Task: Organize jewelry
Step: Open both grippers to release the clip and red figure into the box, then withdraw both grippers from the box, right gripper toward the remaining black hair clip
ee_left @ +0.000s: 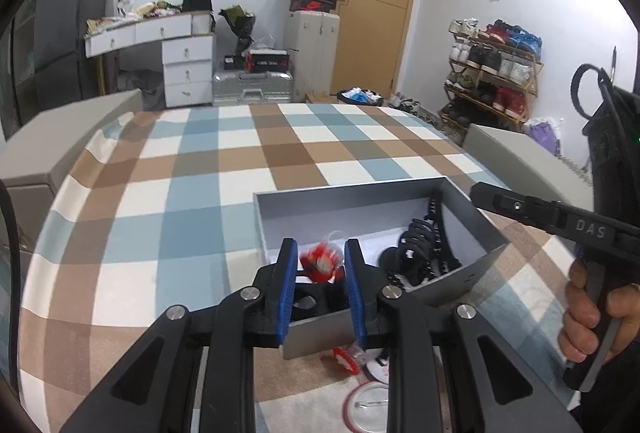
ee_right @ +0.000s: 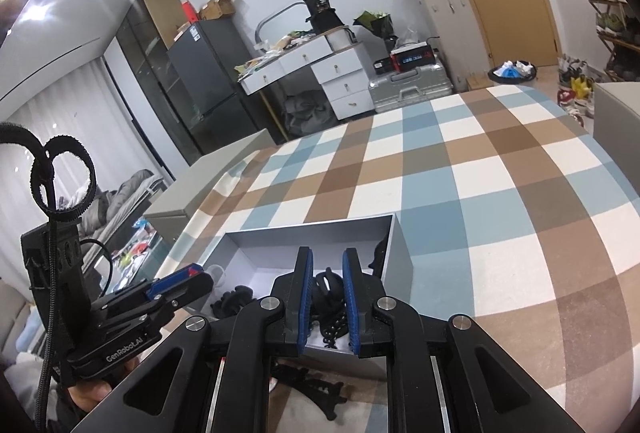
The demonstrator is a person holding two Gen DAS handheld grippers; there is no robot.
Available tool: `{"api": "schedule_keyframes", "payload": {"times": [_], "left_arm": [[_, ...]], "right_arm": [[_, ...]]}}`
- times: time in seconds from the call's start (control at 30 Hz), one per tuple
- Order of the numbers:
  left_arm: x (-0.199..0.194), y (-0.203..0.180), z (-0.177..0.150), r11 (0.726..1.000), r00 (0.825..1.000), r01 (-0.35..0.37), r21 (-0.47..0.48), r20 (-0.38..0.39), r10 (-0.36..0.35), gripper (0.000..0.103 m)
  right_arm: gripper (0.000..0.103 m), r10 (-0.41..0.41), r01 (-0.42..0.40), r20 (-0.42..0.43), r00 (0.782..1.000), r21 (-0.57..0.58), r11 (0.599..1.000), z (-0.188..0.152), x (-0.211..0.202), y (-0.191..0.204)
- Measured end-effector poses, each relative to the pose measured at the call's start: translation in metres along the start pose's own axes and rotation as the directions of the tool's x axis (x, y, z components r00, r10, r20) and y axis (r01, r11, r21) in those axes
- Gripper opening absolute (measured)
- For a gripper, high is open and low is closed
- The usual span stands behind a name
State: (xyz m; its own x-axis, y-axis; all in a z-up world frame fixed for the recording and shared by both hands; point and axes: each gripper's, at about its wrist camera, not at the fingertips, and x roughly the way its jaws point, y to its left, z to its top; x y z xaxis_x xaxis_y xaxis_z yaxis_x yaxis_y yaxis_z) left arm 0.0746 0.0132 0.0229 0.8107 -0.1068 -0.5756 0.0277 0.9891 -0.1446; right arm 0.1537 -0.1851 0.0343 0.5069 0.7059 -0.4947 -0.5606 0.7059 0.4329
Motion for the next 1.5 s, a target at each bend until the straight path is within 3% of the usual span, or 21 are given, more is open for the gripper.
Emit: {"api": "schedule_keyframes", "payload": {"times": [0.13,0.2,0.3,0.37,0.47,0.53,0.67,1.1,1.5], "left_arm": [[-0.009,-0.002,0.003,1.000,1.000,-0.006,0.004,0.029,0.006,0.057],[-0.014,-0.004,0.005,1.000,0.999,-0.011,0.009,0.041,0.010,0.062],[-0.022,-0.007,0.005,1.000,0.999,-0.004,0.030,0.047,0.003,0.073],[-0.028,-0.009,0.001,0.999,0.999,-0.019,0.051,0.051,0.016,0.084],[-0.036,-0.007,-0.010,0.996,0.997,-0.050,0.071,0.065,0.045,0.090],[-0.037,-0.004,-0.015,0.996,0.996,-0.063,0.056,0.065,0.060,0.101],[-0.037,-0.002,-0.022,0.999,0.997,-0.049,0.023,0.057,0.047,0.102],[-0.025,-0.002,-0.041,0.995,0.996,-0.089,0.039,-0.026,0.090,0.102],[-0.024,0.003,-0.046,0.996,0.995,-0.087,0.009,-0.057,0.087,0.102]], "right_arm": [[0.022,-0.007,0.007,0.000,1.000,0.003,1.000,0.000,-0.001,0.000],[0.023,-0.011,0.011,-0.009,1.000,-0.001,1.000,0.000,-0.002,0.001],[0.038,-0.021,0.021,-0.019,1.000,-0.020,1.000,0.000,-0.007,0.005],[0.054,-0.028,0.027,-0.022,0.999,-0.040,0.999,-0.002,-0.012,0.008],[0.078,-0.037,0.034,-0.037,0.999,-0.083,0.996,-0.008,-0.023,0.012],[0.085,-0.027,0.024,-0.041,0.999,-0.088,0.996,-0.015,-0.029,0.012],[0.094,-0.020,0.013,-0.081,0.997,-0.084,0.996,-0.029,-0.029,0.013],[0.094,-0.037,0.010,-0.167,0.985,-0.157,0.988,-0.049,-0.014,0.024],[0.085,-0.079,0.027,-0.238,0.968,-0.214,0.977,-0.062,0.002,0.033]]}}
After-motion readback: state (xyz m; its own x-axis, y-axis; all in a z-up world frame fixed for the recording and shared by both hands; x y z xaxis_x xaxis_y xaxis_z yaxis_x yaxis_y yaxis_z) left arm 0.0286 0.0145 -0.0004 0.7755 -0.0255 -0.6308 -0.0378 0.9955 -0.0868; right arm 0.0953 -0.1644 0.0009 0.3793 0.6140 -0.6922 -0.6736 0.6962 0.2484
